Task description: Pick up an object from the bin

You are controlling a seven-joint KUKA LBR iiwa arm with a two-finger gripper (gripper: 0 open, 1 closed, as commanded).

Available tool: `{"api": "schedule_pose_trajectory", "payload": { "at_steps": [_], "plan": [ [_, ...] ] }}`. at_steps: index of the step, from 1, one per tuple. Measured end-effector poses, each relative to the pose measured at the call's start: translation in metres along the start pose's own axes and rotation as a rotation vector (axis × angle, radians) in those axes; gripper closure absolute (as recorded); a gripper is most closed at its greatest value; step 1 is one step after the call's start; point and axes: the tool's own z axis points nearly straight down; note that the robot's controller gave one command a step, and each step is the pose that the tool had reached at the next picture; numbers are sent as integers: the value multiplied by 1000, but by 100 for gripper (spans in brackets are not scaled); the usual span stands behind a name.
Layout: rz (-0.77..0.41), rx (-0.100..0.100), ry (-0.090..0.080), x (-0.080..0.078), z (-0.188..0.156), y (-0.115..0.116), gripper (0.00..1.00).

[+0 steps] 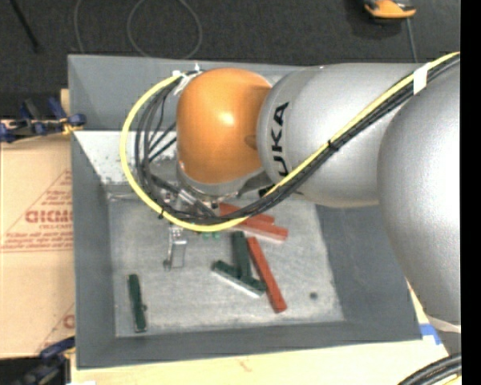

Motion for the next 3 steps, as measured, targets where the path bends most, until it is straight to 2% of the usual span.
{"api": "schedule_pose_trajectory", "payload": {
  "at_steps": [1, 2, 3],
  "plan": [
    [-94, 5, -9, -50, 41, -118, 0],
    [-181, 3, -6, -49, 126, -201, 0],
    [-183, 0, -23, -55, 115, -195, 100]
  ]
}}
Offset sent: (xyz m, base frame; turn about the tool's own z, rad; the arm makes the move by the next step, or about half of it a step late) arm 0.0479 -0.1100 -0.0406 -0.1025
